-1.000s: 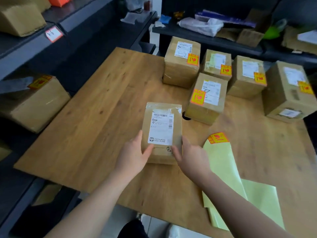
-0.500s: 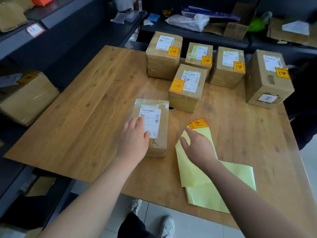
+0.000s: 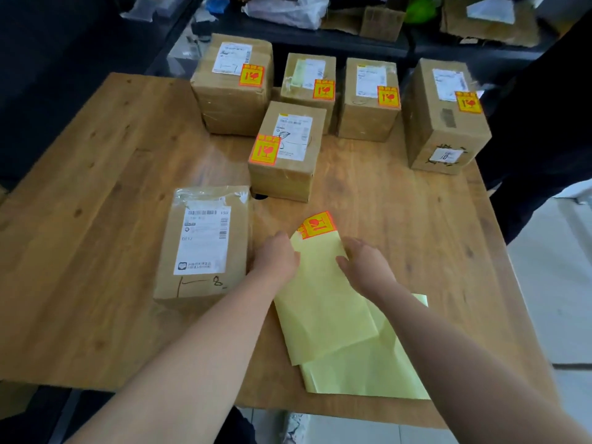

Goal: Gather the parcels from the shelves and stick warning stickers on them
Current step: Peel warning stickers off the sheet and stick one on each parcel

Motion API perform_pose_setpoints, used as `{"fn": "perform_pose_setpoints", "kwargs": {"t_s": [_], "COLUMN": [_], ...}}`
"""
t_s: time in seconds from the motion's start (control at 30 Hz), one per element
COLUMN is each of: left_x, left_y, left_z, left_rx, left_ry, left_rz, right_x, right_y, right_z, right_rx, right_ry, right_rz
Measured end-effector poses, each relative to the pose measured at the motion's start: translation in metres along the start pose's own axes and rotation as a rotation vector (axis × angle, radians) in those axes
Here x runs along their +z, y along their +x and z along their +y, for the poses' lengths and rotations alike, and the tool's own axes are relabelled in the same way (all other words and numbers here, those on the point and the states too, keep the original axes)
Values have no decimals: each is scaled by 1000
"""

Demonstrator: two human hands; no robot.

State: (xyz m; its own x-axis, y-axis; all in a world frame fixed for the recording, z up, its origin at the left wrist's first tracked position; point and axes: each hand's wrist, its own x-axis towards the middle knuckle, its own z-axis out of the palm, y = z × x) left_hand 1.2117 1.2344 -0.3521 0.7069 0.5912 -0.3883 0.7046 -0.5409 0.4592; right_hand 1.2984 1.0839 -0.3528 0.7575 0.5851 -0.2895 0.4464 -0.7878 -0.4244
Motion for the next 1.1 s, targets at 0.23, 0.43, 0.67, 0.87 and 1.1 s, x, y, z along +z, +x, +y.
{"fn": "perform_pose_setpoints", "kwargs": {"t_s": [0.23,0.43,0.67,0.87,1.1], "left_x": [8,-3,-13,-25,-24], "left_y": [-2,-19,-30,-36,-47], "left_z": [4,9,25,23,18], "left_rx": [107,171,139,179,230], "left_ry": [-253,-370,-790,-651,-643], "left_rz": [11,-52,-240,-157,-86], "right_x": [-10,-18,-32,-39,-32], "right_y": [14,16,1,-11,-38], "right_z": [-1,2,3,14,7], "right_rx": [61,113,-46,-62,-136], "right_ry": [310,359,548,538,374], "right_rz": [58,106,197,249,485]}}
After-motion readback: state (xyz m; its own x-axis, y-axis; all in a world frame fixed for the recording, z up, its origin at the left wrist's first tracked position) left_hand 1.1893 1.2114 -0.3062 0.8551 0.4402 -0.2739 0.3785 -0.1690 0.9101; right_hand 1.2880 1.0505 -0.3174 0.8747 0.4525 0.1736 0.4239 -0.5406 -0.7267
